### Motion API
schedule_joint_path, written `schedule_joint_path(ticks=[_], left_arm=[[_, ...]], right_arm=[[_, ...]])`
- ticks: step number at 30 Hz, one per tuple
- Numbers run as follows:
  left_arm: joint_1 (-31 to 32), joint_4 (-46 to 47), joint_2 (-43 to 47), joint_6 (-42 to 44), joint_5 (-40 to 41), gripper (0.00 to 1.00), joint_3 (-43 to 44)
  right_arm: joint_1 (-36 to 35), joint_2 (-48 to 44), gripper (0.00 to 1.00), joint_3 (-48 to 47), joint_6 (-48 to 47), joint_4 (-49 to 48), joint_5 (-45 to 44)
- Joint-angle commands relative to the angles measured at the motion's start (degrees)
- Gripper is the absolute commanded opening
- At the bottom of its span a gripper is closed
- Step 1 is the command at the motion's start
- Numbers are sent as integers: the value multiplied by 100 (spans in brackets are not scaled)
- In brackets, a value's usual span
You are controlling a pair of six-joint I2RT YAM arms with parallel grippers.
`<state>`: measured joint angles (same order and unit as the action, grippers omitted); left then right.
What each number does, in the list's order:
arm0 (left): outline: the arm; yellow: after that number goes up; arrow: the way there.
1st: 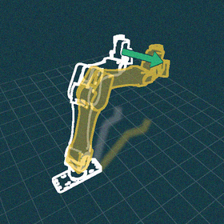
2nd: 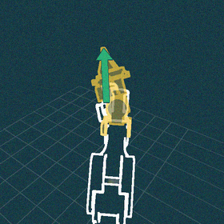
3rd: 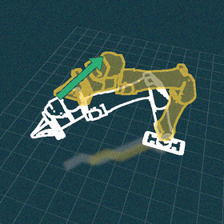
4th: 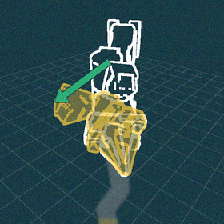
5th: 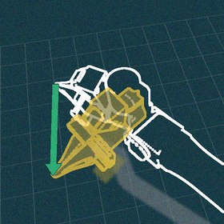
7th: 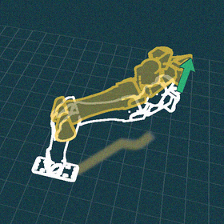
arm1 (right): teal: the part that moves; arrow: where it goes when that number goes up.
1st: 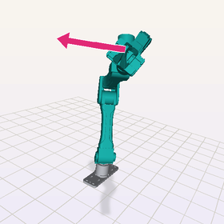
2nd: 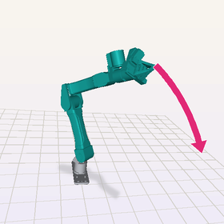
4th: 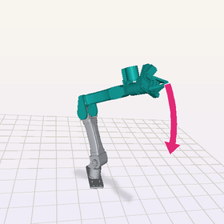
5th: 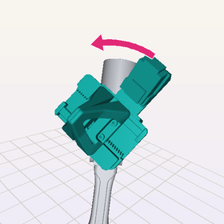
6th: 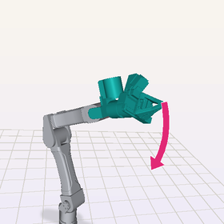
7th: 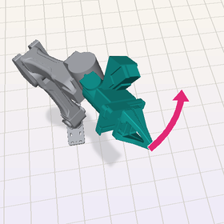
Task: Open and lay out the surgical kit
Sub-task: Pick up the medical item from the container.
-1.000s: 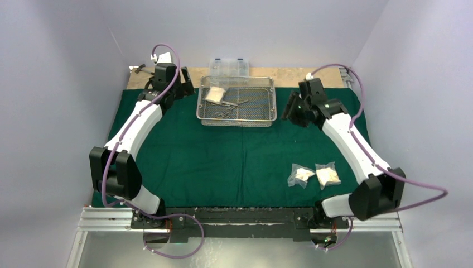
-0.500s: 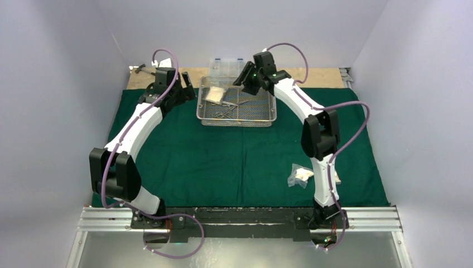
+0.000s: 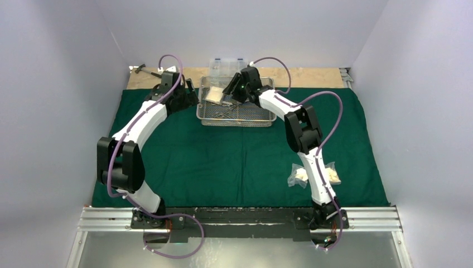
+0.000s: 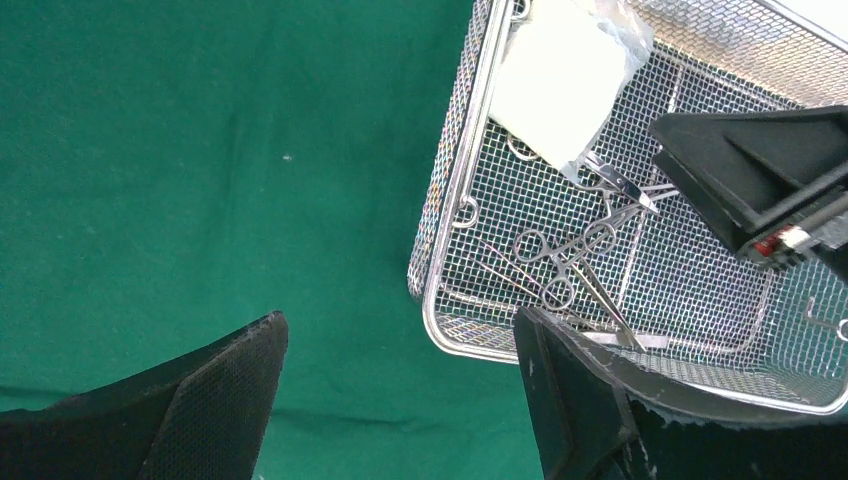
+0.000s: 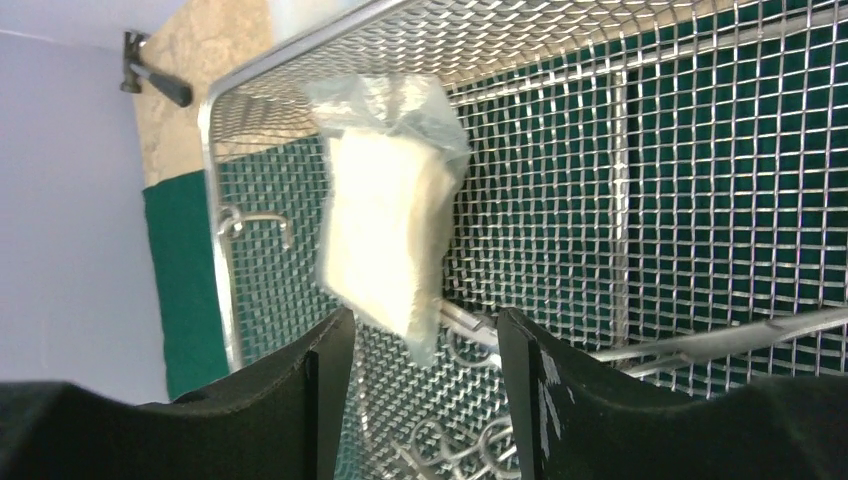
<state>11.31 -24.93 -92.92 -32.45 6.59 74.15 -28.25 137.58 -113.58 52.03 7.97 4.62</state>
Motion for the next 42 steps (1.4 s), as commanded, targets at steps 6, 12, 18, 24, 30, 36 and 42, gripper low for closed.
schedule_joint_path(ticks=[6, 12, 18, 24, 30, 36, 42], left_arm=[[-39, 244, -103, -28, -235, 79, 122], [-36, 347, -146, 9, -347, 71, -77], [-35, 329, -199, 53, -424, 68, -146], [-39, 242, -200, 130, -408, 68, -142], [-33, 163, -213, 201, -378, 68, -80], [-38, 91, -235, 279, -344, 68, -24], [-38, 46, -226, 351, -299, 68, -15]], right_arm=[[-178, 275, 54, -149, -614, -1048, 4], [-228, 343, 49, 59, -672, -1521, 158], [-242, 553, 46, -5, -642, -1565, 121], [-293, 629, 45, -39, -712, -1615, -78], [-410, 819, 43, -239, -874, -1417, -401], [-489, 920, 32, -288, -1041, -1484, -434], [-499, 767, 1, -200, -1166, -1586, -631]])
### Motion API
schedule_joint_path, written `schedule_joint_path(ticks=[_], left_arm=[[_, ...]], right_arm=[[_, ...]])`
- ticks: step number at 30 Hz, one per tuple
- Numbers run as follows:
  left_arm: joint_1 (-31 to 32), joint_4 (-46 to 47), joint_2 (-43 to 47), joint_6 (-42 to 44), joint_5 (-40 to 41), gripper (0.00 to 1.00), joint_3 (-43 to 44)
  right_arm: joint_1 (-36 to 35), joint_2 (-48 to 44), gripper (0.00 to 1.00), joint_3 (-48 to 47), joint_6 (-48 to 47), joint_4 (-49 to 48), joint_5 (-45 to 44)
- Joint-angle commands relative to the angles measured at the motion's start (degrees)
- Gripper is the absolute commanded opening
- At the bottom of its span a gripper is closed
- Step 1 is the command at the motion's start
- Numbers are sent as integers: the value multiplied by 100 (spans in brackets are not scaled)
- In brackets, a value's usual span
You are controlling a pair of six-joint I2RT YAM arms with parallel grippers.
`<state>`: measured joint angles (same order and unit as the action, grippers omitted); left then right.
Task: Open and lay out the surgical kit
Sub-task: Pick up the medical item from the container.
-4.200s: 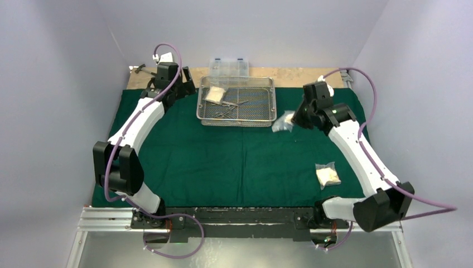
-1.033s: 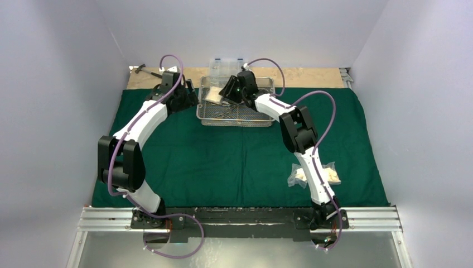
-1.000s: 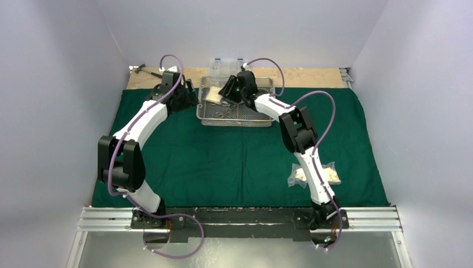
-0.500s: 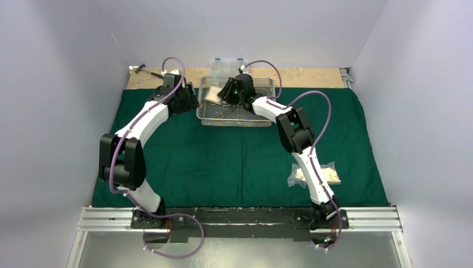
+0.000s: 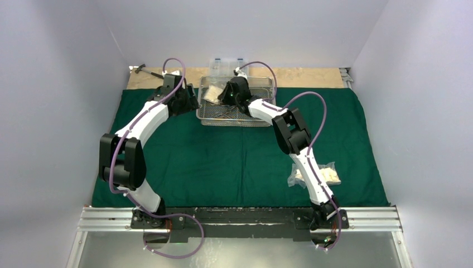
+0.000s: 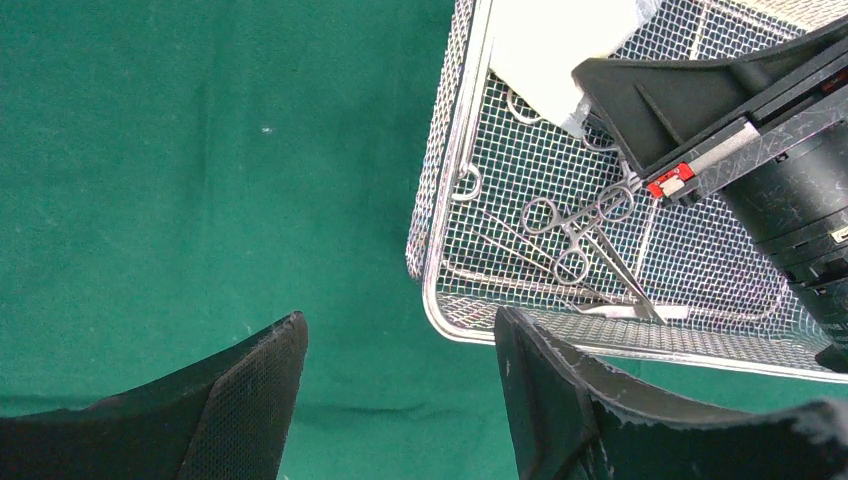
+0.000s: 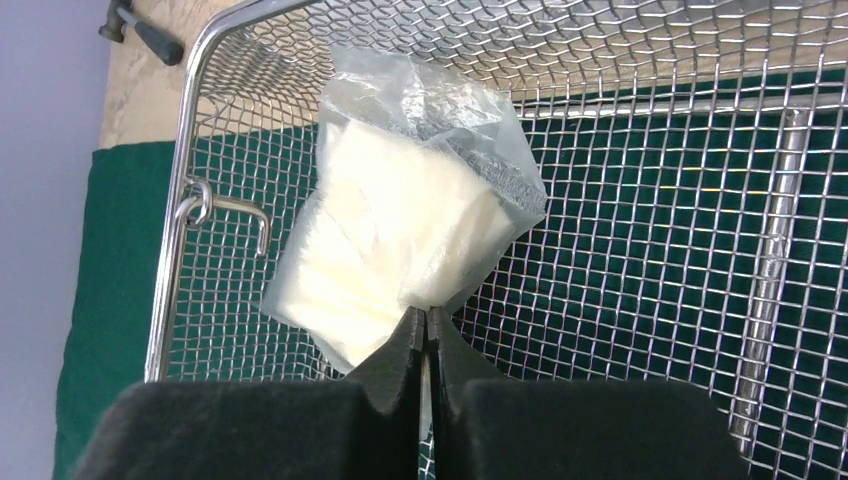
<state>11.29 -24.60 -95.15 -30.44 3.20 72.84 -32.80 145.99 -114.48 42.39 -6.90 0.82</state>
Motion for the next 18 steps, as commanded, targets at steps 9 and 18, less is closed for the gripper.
schedule_joint_path(ticks=[9, 18], left_arm=[[-38, -42, 5, 287, 142, 68, 262], [-39, 207, 154, 371, 361, 68, 268]], right_arm=[[-43, -975, 0, -44, -398, -149, -226], [-38, -2545, 0, 387, -1077, 1293, -173]])
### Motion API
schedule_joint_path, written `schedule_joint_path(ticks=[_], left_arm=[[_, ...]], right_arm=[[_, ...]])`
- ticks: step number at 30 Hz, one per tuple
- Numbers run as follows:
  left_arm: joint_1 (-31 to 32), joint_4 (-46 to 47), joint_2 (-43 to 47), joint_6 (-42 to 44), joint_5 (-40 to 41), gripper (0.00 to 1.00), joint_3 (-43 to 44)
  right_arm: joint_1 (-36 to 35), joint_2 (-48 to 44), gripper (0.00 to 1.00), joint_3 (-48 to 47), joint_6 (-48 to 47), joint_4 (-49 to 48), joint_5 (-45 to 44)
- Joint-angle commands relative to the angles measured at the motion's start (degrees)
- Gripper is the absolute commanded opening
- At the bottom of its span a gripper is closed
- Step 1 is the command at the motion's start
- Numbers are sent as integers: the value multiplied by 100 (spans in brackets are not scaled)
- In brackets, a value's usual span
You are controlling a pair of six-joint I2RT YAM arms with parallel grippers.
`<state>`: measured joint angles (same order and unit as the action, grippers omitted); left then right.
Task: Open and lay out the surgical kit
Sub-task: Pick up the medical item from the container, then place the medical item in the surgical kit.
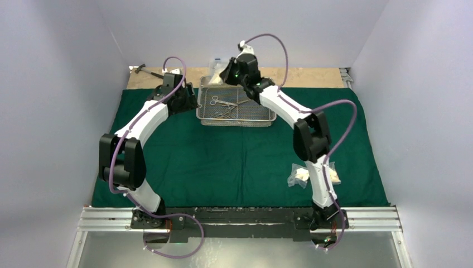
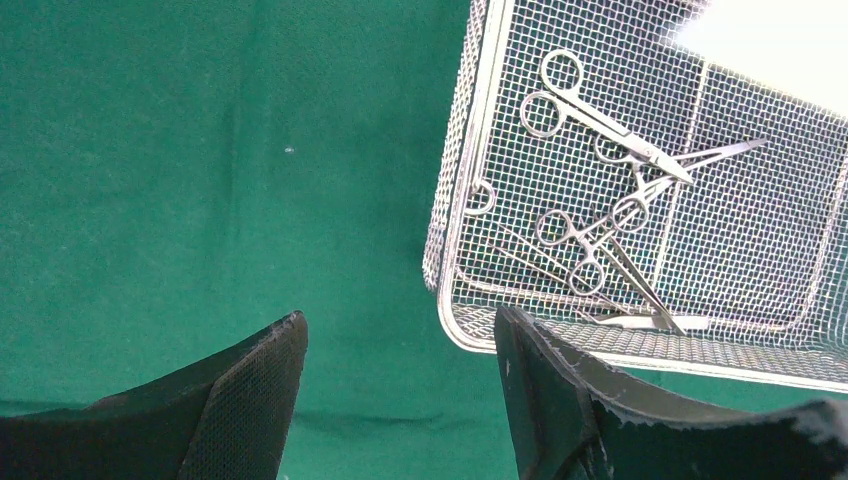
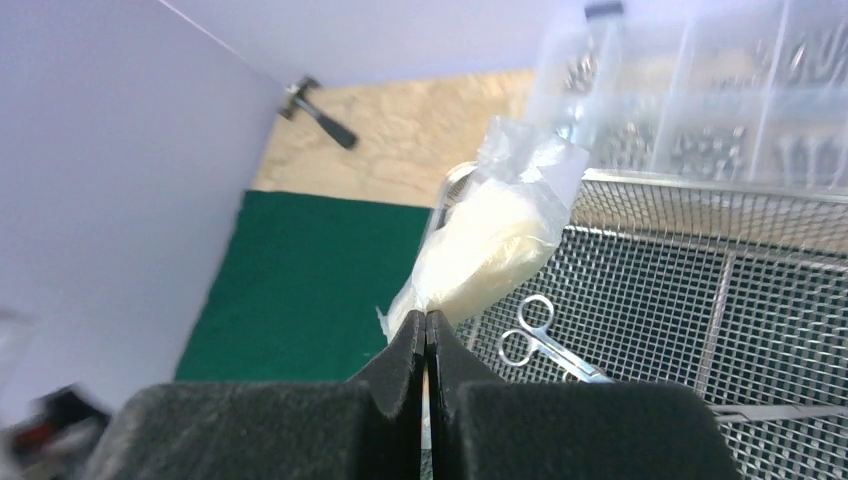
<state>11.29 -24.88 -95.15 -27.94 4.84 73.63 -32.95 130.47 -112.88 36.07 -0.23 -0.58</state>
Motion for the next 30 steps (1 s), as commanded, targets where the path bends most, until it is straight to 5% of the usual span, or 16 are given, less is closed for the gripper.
schedule_joint_path(ticks=[1, 10, 19, 30], left_arm=[[-39, 284, 182, 129, 231, 68, 181], [-39, 494, 319, 172, 294, 68, 158], [-39, 956, 635, -156, -84, 68, -368], [-35, 1358, 815, -696, -315, 68, -818]], right_arm=[[-19, -1204, 0, 385, -516, 803, 18], [-10, -3691, 0, 2496, -1279, 2388, 290], [-1, -5269, 0, 3447, -1060, 4566, 41], [-2, -6062, 0, 5728, -496, 4831, 848]])
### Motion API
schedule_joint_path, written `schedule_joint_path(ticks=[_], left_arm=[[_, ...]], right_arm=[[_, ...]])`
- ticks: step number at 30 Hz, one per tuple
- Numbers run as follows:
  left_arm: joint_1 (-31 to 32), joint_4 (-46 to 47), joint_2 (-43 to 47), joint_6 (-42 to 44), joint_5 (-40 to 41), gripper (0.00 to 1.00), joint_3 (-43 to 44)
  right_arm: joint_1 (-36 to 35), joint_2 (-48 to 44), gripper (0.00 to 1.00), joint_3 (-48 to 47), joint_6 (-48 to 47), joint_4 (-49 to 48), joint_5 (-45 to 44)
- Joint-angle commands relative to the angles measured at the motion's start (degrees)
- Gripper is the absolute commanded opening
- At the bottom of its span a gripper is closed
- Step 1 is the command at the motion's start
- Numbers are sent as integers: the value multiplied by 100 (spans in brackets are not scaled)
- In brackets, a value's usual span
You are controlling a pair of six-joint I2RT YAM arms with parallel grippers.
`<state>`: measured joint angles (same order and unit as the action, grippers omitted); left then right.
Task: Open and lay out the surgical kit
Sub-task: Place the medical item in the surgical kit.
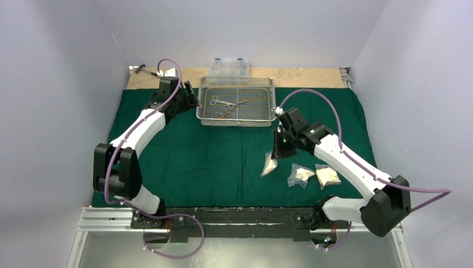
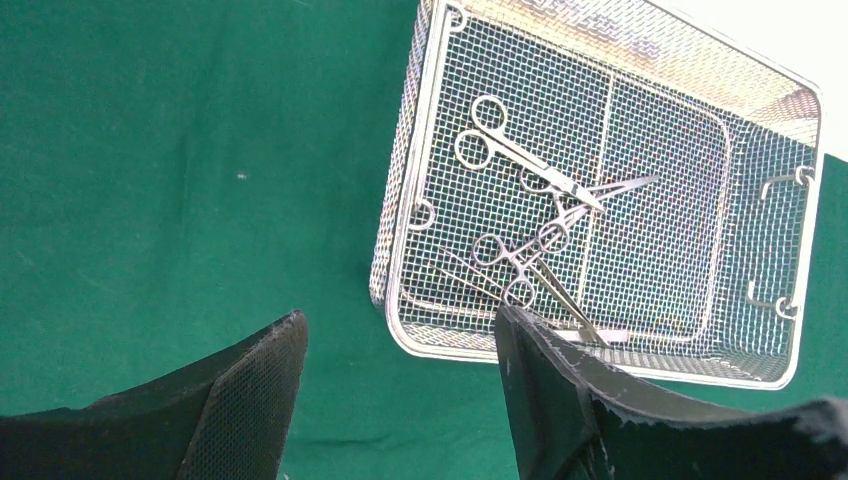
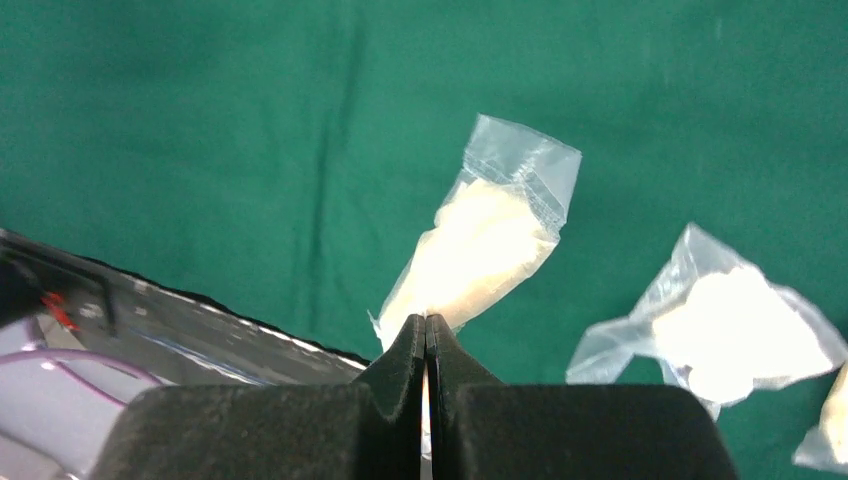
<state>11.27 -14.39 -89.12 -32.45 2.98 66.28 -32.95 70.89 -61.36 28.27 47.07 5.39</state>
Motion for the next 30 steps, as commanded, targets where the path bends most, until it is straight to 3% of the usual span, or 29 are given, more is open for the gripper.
schedule_joint_path(ticks=[1, 6, 11, 25, 28, 30], left_arm=[[-36, 299, 230, -245, -119, 68, -94], [-32, 241, 345, -191, -17, 68, -93], [-37, 196, 407, -150, 22, 68, -69], [-37, 78, 455, 129, 196, 68, 14], [-37, 77, 472, 163, 245, 69, -12], [-37, 64, 470, 197, 273, 69, 11]], right_arm=[[6, -76, 0, 760, 366, 52, 235], [99, 159, 0, 1215, 890, 136, -362], [247, 493, 0, 1317, 1406, 847, -1139], [274, 972, 1, 1415, 1746, 1433, -1952], [279, 905, 28, 1176, 1706, 1453, -1887], [276, 745, 40, 876, 1634, 1447, -1810]])
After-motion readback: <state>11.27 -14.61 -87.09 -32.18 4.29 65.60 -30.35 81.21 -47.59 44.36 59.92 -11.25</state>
